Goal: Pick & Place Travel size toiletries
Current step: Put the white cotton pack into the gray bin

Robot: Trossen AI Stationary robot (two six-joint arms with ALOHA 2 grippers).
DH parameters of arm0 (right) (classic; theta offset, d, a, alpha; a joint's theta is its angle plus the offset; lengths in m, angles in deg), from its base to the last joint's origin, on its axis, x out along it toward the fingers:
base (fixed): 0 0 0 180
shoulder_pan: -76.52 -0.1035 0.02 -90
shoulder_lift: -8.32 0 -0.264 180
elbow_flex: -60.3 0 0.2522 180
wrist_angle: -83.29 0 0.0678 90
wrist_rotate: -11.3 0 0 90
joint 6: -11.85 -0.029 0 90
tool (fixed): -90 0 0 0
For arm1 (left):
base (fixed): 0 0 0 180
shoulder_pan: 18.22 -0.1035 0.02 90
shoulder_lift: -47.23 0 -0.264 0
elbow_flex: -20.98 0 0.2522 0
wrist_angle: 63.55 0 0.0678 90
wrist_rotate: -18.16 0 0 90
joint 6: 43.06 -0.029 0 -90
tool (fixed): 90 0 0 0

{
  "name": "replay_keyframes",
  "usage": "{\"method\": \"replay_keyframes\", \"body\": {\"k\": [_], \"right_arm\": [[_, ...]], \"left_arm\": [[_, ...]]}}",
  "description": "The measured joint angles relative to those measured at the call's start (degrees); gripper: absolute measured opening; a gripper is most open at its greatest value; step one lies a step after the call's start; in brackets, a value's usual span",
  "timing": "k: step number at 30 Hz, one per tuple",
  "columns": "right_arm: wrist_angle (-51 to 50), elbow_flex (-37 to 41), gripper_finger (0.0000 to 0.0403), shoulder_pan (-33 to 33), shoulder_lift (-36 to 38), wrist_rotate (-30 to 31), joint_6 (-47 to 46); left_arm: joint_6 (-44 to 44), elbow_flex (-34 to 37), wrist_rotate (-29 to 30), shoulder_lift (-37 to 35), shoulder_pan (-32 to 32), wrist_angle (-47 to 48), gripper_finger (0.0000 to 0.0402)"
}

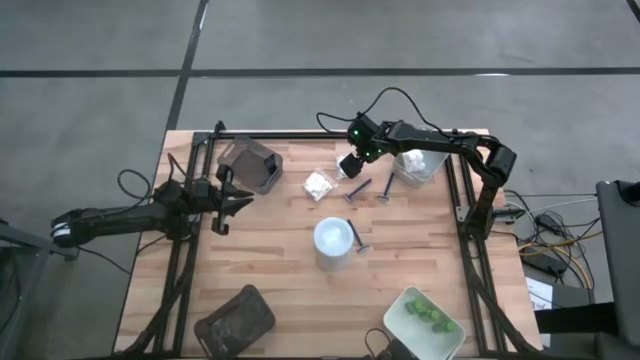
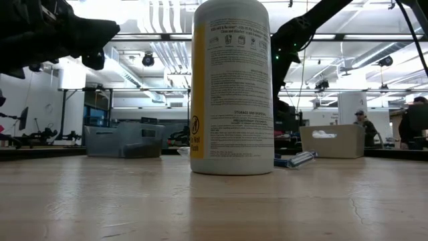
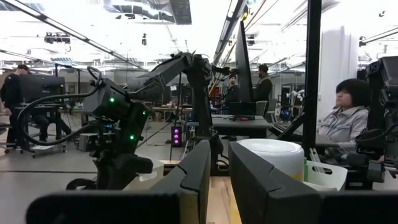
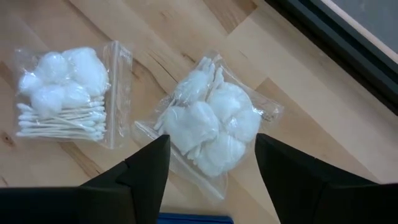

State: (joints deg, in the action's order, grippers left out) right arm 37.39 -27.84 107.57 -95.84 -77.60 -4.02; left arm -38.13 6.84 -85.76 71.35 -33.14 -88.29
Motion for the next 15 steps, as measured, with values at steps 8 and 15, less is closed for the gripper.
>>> {"method": "replay_keyframes", "body": {"k": [8, 15], "right_arm": [[1.4, 2.7, 0.0248, 0.0, 0.0, 0.0, -1.9], [1.5, 3.9, 0.0256, -1.0, 0.0, -0.1, 0.3]], "left_arm": [[0.0, 0.0, 0.1, 0.0, 0.0, 0.0, 0.0062], [0.0, 0.0, 0.1, 0.0, 0.0, 0.0, 0.0062]]}}
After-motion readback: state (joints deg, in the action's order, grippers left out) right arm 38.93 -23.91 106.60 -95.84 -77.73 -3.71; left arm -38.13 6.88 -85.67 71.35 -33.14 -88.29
